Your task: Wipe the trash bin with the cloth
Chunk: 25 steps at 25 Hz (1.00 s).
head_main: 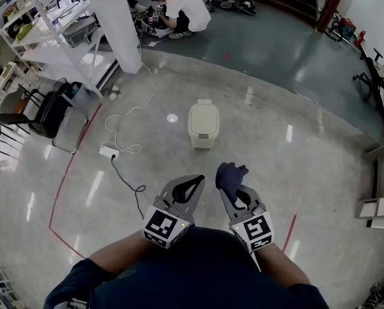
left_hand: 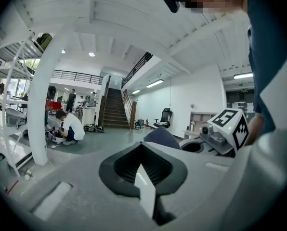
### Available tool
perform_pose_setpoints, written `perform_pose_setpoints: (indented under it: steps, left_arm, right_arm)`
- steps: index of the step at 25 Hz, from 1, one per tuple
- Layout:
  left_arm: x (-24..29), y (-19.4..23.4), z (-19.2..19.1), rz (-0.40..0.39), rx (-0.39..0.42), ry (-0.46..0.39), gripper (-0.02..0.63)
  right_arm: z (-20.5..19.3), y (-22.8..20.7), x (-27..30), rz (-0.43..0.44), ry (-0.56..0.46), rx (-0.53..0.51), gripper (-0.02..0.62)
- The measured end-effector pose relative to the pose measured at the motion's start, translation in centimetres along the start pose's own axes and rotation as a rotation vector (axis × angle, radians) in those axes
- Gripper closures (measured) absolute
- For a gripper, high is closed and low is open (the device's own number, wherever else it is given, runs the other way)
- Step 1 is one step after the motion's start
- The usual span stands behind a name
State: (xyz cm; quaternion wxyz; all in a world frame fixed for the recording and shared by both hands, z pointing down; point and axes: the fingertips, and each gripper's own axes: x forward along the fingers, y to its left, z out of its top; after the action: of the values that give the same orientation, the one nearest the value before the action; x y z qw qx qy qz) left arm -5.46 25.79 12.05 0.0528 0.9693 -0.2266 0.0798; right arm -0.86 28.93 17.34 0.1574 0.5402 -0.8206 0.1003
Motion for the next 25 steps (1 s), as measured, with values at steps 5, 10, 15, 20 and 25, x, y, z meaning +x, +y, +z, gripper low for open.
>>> perform_pose_setpoints:
  steps: [5, 10, 15, 20, 25]
  left_arm:
    - [5.5, 11.4, 2.0, -0.046, -0.004, 0.0, 0.609]
    - [10.0, 18.6, 2.0, -0.059, -0.02, 0.017, 0.609]
    - [13.9, 20.8, 1.5, -0.029, -0.062, 0.038, 0.609]
    - [17.7, 21.4, 0.4, 0.058, -0.101, 0.066, 0.609]
    - [21.1, 21.2, -0.7, 0.131, -0.116, 0.081, 0.609]
  right_arm:
    - [3.6, -4.5, 9.8, -0.05, 0.041, 0.038, 0.541]
    - [5.3, -8.4, 16.6, -0.073, 0.061, 0.048, 0.541]
    - [5.2, -11.9, 20.3, -0.025, 0.079, 0.055, 0.54]
    - [4.0, -16.2, 22.4, 0.045, 0.072, 0.06, 0.54]
    - [2.9, -20.2, 23.7, 0.121, 0.073, 0.051, 0.54]
